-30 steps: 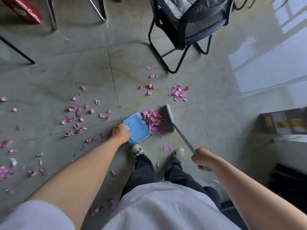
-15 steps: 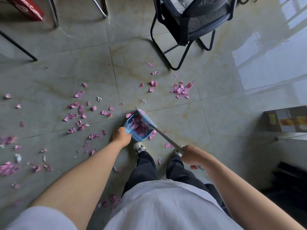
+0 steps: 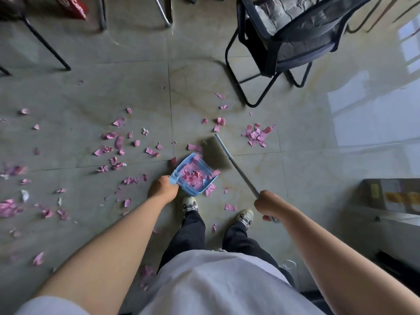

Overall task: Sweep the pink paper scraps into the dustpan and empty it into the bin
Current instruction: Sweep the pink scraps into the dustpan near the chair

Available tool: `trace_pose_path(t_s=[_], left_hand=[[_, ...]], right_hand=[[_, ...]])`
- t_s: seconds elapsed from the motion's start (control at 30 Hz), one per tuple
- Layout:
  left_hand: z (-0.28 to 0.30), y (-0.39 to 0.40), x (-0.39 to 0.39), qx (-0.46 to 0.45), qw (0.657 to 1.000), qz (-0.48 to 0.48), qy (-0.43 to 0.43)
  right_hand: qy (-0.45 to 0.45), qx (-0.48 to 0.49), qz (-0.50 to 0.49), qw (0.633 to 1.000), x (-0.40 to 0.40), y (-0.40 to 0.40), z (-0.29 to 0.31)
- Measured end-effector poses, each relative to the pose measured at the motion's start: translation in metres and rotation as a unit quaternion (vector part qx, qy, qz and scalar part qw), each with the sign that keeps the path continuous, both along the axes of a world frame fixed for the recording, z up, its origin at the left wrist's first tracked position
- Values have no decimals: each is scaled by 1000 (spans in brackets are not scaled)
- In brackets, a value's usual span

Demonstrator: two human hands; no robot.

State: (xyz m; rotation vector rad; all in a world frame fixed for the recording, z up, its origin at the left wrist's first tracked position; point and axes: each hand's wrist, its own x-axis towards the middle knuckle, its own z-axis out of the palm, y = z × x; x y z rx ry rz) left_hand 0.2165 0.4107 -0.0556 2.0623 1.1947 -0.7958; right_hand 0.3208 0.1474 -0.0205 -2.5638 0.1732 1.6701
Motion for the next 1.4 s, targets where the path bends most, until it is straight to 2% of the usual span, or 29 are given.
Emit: trace_pose_path(t_s=[0.13, 0.23, 0.3, 0.47, 0.6, 1.07, 1.4], left_hand=[[8, 24, -28, 18, 998, 56, -11], [13, 47, -50, 26, 994, 97, -30], [15, 55, -58, 28, 993, 110, -36], [16, 74, -63, 34, 993, 104, -49], [18, 79, -48, 30, 995, 68, -60], [13, 18, -9, 20, 997, -35, -66], [14, -60, -36, 46, 976, -201, -70]], right_hand=[[-1, 1, 9, 1000, -1, 33, -5], [7, 22, 68, 997, -10, 52, -8], [-1, 2, 106, 994, -17, 52, -11], [-44, -49, 183, 981, -37, 38, -11], [-61, -73, 186, 978, -55, 18, -11], [-54, -85, 18, 995, -171, -70, -12], [3, -73, -216, 974, -295, -121, -17]])
